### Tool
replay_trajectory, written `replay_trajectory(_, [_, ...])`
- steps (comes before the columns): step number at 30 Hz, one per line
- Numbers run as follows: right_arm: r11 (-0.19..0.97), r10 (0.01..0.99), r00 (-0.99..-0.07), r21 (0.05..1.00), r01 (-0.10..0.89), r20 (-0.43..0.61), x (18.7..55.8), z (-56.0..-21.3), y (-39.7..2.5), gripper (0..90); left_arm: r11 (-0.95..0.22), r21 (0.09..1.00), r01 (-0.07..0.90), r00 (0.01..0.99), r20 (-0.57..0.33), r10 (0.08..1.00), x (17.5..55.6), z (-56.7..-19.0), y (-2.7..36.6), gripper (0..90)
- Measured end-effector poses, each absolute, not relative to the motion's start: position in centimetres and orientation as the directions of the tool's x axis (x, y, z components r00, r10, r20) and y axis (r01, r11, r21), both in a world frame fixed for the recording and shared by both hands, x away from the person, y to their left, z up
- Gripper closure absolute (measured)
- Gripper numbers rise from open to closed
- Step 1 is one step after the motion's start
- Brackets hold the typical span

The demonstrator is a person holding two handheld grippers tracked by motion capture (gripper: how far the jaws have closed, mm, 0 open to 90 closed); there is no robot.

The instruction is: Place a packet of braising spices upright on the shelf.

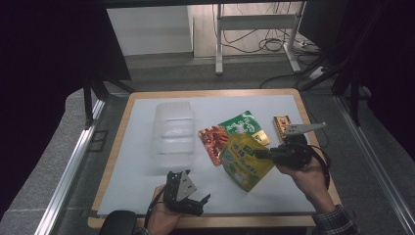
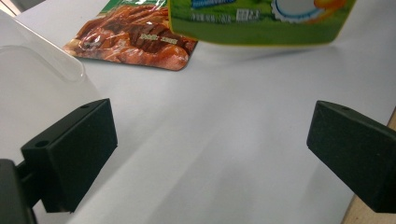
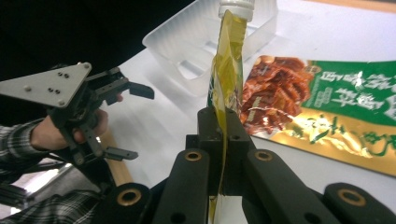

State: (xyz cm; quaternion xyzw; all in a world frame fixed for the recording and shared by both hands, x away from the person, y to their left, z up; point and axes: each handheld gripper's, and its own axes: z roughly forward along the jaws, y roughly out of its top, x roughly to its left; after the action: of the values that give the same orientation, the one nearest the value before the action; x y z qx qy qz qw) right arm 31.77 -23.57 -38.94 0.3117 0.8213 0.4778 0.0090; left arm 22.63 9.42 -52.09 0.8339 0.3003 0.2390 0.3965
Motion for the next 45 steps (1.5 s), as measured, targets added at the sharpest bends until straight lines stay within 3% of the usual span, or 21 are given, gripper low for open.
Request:
replay_trajectory(13, [0.37,0.528,-0.819,0.807,0.461,0.226,33.3,-37.4,-22.9,88.7,-0.427,0.833,0.352,0.689,0.078,0.721,23.0,-52.1,10.0,1.1])
replay_trajectory(26, [0.376,0.523,-0.831,0.823,0.425,0.19,35.7,-36.3,-21.9,88.6,-0.501,0.81,0.306,0.707,0.159,0.689,22.8,-52.4,9.5,1.4])
replay_trajectory(45, [0.381,0.502,-0.848,0.838,0.392,0.169,38.7,-35.7,-20.1,88.7,-0.43,0.831,0.354,0.702,0.068,0.709,23.1,-52.2,10.0,2.0])
